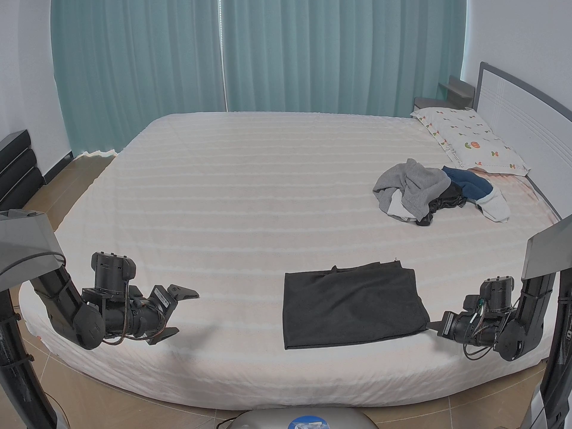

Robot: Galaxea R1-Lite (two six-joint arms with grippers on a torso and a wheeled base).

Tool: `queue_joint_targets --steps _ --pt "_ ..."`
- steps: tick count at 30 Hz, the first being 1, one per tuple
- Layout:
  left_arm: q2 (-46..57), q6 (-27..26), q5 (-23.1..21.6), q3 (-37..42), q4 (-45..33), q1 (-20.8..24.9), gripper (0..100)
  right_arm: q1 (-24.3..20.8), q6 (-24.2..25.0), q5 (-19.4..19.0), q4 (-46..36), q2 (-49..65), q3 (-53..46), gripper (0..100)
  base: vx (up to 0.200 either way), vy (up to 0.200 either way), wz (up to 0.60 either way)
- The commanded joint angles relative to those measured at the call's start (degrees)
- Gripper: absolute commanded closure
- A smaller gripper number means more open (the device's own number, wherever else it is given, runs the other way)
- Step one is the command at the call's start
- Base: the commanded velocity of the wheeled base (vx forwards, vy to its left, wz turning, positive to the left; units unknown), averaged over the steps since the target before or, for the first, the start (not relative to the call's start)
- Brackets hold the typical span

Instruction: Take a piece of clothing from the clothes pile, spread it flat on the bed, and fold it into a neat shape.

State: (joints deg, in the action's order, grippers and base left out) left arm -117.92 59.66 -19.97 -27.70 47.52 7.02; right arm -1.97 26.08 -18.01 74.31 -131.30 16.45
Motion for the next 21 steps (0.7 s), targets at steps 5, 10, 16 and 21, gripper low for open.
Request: queue_joint_targets --steps 5,10,16,21 --pt "0.0 0.0 0.0 0.0 0.0 0.0 0 1.0 -1.5 0.0 0.0 -0.2 -0.5 100 0.0 0.0 0.0" --pt "0.0 0.0 0.0 0.0 0.0 0.0 0 1.7 -2.3 0.0 0.0 -0.8 -0.4 100 0.0 0.0 0.0" --pt "0.0 0.0 0.0 0.0 0.0 0.0 0 1.7 -2.4 0.0 0.0 -1.8 -0.1 100 0.0 0.0 0.0" --pt "-0.1 0.1 0.0 0.0 0.0 0.0 0 1.7 -2.8 0.5 0.4 -2.0 0.1 0 0.0 0.0 0.0"
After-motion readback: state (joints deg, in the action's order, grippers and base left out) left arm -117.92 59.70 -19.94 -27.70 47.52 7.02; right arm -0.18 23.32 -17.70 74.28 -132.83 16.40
